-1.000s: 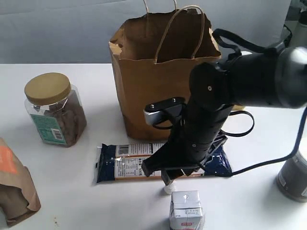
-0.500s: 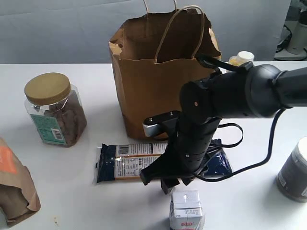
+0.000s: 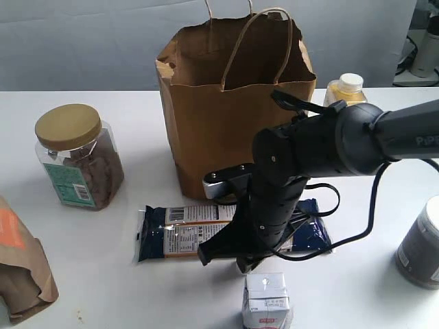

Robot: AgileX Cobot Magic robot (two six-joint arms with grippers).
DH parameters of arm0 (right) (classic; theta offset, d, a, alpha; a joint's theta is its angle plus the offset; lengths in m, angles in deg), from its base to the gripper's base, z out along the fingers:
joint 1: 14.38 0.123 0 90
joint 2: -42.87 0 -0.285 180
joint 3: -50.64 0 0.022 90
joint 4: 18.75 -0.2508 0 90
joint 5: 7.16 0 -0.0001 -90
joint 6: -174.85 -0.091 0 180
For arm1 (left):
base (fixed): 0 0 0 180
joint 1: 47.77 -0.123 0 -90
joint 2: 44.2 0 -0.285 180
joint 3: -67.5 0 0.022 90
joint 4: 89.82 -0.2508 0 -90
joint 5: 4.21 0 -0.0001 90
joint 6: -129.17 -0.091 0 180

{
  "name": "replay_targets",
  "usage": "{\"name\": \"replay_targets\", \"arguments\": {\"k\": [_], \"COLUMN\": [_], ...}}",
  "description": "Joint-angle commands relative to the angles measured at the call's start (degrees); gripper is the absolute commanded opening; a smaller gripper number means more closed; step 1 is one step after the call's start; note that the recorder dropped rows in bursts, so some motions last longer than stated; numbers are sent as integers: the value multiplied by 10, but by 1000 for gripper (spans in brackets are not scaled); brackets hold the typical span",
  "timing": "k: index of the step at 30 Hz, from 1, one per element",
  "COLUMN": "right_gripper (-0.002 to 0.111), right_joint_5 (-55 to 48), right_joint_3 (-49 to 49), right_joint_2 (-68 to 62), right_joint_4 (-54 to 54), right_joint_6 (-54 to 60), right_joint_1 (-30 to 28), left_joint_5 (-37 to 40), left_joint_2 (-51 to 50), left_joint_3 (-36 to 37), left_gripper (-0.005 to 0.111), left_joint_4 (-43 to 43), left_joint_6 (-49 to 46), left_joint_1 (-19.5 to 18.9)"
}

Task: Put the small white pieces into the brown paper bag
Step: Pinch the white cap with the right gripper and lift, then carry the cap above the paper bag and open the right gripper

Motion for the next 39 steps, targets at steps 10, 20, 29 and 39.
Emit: {"name": "replay_targets", "arguments": {"k": [10, 20, 29, 39], "right_gripper": [0, 0, 0, 0], "right_joint_5": [12, -2, 32, 154], "right_joint_3": [0, 0, 0, 0], "right_joint_2": [87, 248, 401, 470], "right_joint_4": [2, 8, 17, 69], "right_joint_6": [22, 30, 32, 32], "right_joint_1": [1, 1, 1, 1], "left_joint_5": [-4, -4, -4, -4], "left_joint_2": [2, 2, 2, 2], "left_joint_3": [2, 2, 2, 2], "left_gripper": [0, 0, 0, 0], "left_joint_4": [5, 5, 5, 5], "left_joint_6": [1, 1, 1, 1], "left_joint_1": [5, 5, 5, 5]}}
